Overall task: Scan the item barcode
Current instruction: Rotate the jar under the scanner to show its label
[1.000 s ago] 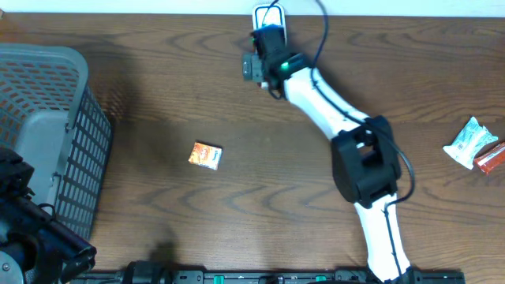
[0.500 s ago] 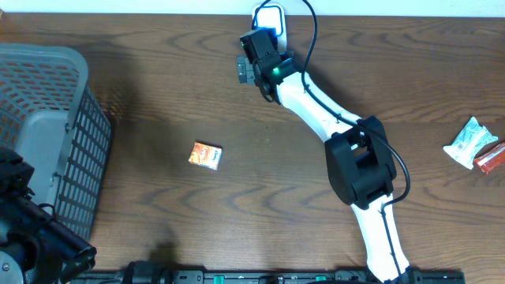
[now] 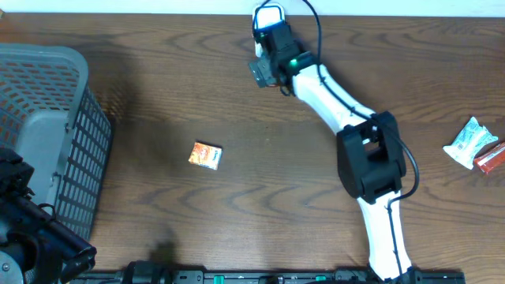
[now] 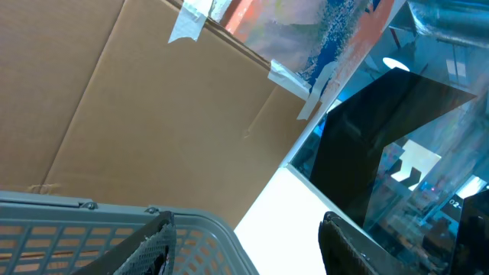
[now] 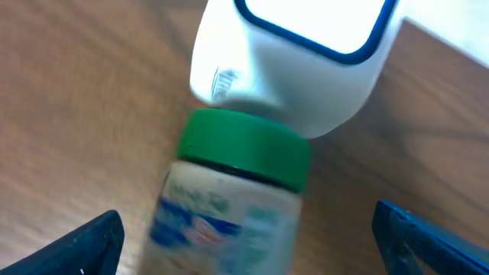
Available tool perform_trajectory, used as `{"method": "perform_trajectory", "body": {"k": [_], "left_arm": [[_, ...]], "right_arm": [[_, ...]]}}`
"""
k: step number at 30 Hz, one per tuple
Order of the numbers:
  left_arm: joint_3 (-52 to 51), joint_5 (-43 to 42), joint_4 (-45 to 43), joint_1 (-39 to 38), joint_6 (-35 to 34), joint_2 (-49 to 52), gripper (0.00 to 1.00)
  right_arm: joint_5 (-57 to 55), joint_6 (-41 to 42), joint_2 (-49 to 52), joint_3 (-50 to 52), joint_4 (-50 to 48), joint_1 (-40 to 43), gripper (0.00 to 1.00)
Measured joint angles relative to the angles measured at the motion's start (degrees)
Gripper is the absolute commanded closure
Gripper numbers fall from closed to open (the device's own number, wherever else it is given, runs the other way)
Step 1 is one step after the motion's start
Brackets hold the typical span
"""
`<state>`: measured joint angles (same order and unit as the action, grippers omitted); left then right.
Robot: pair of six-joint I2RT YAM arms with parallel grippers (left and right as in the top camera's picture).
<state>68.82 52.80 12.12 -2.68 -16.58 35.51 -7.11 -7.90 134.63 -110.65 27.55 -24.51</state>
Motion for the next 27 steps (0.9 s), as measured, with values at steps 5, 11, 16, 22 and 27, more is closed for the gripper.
{"method": "perform_trajectory", "body": {"k": [5,11,16,22,27], "left_arm": [[0.0,0.0,0.0,0.0,0.0,0.0,0.39],[0.0,0.0,0.0,0.0,0.0,0.0,0.39],[0.0,0.02,0.0,0.0,0.0,0.0,0.39],[0.0,0.0,0.0,0.0,0.0,0.0,0.39],[0.0,0.02,0.0,0.0,0.0,0.0,0.39]], "right_arm": [[11.45,-5.38,0.0,0.02,1.57,4.2,0.01],[17.62,-7.98,0.0,0.02,2.12,7.21,0.01],[20.24,-10.27,0.0,0.02,3.08,7.45,0.01],[21.49,-11.19,0.0,0.02,4.68,7.39,0.01],[22.14,-9.97,0.0,0.02,9.29,6.73,0.01]]}}
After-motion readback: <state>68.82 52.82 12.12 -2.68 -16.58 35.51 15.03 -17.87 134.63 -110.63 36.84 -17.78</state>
